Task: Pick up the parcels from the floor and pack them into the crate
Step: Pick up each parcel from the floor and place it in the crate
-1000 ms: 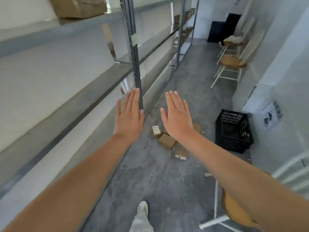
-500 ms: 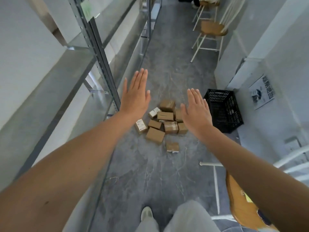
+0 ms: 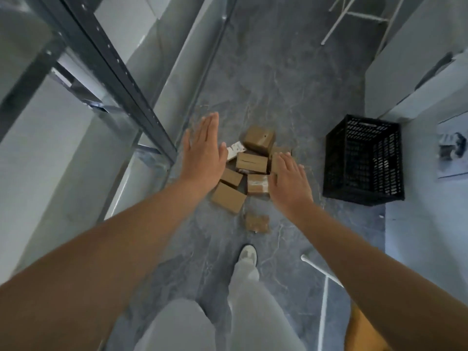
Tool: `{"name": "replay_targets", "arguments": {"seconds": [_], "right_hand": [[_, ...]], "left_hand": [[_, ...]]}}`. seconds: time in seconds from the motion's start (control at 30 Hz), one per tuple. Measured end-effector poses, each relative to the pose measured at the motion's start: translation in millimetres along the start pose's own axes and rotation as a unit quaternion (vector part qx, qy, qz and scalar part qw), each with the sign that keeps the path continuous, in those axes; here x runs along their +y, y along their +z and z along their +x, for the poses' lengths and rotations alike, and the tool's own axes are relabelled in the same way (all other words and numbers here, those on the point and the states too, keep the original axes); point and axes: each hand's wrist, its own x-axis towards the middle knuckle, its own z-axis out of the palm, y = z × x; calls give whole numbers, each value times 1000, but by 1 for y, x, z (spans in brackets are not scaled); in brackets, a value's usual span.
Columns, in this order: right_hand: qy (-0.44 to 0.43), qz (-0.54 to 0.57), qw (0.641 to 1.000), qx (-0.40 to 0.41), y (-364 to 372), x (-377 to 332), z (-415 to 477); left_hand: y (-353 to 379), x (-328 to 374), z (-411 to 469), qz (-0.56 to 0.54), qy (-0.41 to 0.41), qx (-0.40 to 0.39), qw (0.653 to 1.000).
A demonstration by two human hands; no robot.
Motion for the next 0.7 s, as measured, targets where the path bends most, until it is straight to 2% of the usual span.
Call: {"name": "replay_targets", "arguments": {"seconds": [0.17,0.3,0.37,0.53,0.6,0.7], "right_hand": [[35,9,997,-72,75,26,82],[61,47,992,-105,178,51,125],[104,91,983,-119,232,65,140],[219,144,944,-202,375,102,176],[232,140,936,-222,427,109,193],[225,129,937,-233,498,115,218]], "left_hand": [[86,-51,43,-34,-71,-47,996],[184,-109,62,-64,-169,-80,980],[244,-141,63,-74,-204,-103,971],[390,-196,40,-89,-237,-185,950],[441,-210,30,-102,-225,-206,947],[506,-239,30,-155,-248,-195,936]]}}
